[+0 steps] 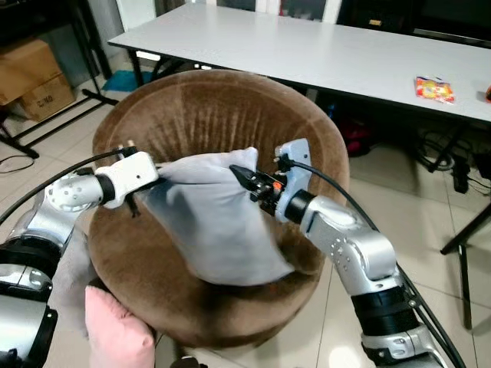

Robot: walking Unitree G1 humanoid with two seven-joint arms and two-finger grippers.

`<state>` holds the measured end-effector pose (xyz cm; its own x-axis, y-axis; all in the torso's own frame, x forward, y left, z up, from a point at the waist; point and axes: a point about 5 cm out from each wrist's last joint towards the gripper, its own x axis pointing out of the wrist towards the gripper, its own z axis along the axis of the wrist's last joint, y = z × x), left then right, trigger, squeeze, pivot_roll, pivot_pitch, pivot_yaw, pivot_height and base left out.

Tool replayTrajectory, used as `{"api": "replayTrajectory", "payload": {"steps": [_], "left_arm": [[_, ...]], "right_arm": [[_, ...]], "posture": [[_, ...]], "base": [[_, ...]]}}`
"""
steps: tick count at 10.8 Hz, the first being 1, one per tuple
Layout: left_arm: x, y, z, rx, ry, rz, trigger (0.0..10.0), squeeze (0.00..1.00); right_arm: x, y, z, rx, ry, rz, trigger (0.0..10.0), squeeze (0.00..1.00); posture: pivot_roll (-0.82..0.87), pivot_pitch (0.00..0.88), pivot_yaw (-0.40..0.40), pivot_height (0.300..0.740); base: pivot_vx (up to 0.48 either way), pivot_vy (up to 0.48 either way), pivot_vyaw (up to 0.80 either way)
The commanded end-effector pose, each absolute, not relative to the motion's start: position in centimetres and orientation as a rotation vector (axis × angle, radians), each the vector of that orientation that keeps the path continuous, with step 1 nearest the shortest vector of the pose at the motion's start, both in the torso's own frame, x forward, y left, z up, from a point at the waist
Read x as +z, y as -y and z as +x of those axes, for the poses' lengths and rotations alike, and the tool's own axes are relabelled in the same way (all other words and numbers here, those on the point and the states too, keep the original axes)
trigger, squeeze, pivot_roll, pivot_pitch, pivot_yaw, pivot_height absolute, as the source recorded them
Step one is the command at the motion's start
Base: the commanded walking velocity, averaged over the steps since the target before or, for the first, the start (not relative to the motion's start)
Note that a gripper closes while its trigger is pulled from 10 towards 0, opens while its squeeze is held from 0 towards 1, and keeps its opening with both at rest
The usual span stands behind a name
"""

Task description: Move the pillow to the sofa from floor

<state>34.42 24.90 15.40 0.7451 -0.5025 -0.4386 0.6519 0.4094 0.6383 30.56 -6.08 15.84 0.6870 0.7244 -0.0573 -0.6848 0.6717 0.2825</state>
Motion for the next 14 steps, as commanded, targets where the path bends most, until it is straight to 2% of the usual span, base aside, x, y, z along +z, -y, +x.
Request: {"api": "replayTrajectory", "payload": {"steps": [1,2,3,5,6,8,10,11,14], "left_arm": [[13.7,-24.8,33.8,-0.755,-0.251,0.892,0.0,0.0],[11.7,-23.7,33.4,-0.792,-0.277,0.872,0.0,0.0],[10.2,-23.1,33.0,-0.803,-0.313,0.848,0.0,0.0],[9.2,-22.7,32.7,-0.806,-0.332,0.837,0.0,0.0],[9.2,-22.6,32.8,-0.793,-0.324,0.847,0.0,0.0],[9.5,-22.1,32.9,-0.809,-0.288,0.871,0.0,0.0],[9.4,-21.3,33.0,-0.842,-0.279,0.879,0.0,0.0],[9.1,-20.5,32.9,-0.873,-0.278,0.889,0.0,0.0],[9.1,-18.3,33.4,-0.911,-0.244,0.893,0.0,0.0]], "right_arm": [[16.1,8.0,30.7,0.736,-0.127,0.236,10.0,1.0],[15.7,9.5,30.6,0.691,-0.134,0.191,10.0,1.0],[17.0,12.3,31.5,0.594,-0.055,0.091,10.0,1.0],[19.9,13.8,31.8,0.658,0.078,0.017,10.0,1.0],[20.5,13.0,31.1,0.835,0.104,-0.1,10.0,1.0],[18.5,9.8,30.1,1.101,0.065,-0.498,10.0,1.0],[17.8,7.1,30.4,1.192,0.082,-0.601,10.0,1.0],[17.9,4.9,30.6,1.258,0.111,-0.649,10.0,1.0],[15.9,2.6,30.8,1.389,0.038,-0.803,10.0,1.0]], "posture": [[-0.03,0.0,0.017,0.74],[-0.04,0.0,0.018,0.74],[-0.05,0.0,0.021,0.74],[-0.06,0.0,0.02,0.74],[-0.07,0.0,0.013,0.74],[-0.06,0.0,0.008,0.74],[-0.05,0.0,-0.001,0.74],[-0.04,0.0,-0.01,0.74],[-0.03,0.0,-0.018,0.74]], "base": [[0.0,0.0,0.0],[0.0,0.0,0.0],[0.0,0.0,0.0],[0.0,0.0,0.0],[0.0,0.0,0.0],[0.0,0.0,0.0],[0.0,0.0,0.0],[0.0,0.0,0.0],[0.0,0.0,0.0]]}}
